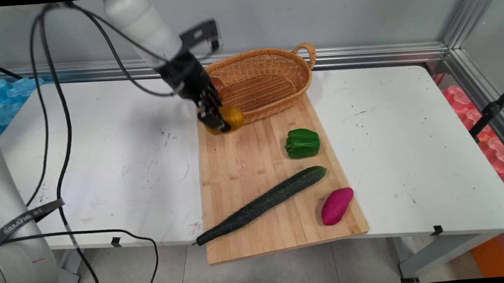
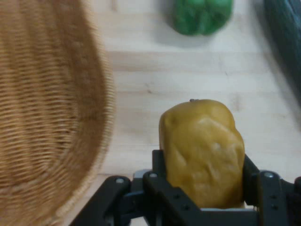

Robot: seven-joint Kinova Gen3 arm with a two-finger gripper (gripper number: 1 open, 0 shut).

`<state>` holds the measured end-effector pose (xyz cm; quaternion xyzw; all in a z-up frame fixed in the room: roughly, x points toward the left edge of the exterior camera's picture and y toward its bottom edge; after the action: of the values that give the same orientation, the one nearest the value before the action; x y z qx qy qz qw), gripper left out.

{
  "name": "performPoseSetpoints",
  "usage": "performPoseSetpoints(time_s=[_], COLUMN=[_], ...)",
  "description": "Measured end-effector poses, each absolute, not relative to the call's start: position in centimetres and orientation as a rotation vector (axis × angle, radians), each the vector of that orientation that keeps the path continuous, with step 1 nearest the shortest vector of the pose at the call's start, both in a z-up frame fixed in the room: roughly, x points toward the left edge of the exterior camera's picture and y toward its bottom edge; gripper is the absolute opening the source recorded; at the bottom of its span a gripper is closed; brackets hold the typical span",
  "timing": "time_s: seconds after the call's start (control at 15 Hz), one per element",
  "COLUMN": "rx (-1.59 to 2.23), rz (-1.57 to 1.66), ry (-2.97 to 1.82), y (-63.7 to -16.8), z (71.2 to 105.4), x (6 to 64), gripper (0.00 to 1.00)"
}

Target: Place the picked object in the vegetable basket

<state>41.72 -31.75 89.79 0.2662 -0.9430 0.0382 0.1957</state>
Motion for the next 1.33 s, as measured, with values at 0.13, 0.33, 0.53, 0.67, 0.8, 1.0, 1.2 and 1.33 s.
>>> performPoseSetpoints(time_s=[0.13, 0.33, 0.53, 0.67, 0.8, 1.0, 1.2, 1.33], rx=[0.822, 0.929, 1.022, 1.080, 1.115, 1.136, 1.136, 1.127], rz=[0.151, 0.217, 0.286, 0.340, 0.382, 0.423, 0.435, 0.436], ry=[-2.604, -2.539, -2.475, -2.433, -2.403, -2.376, -2.374, -2.379], y=[-32.4, -33.8, -35.7, -37.7, -39.8, -43.2, -45.7, -47.4], z=[91.6, 93.4, 94.3, 94.4, 94.2, 93.0, 91.1, 89.5], x=[42.4, 43.4, 44.2, 44.8, 45.1, 45.1, 44.7, 44.3], gripper=[0.00, 0.00, 0.00, 0.00, 0.00, 0.00, 0.00, 0.00])
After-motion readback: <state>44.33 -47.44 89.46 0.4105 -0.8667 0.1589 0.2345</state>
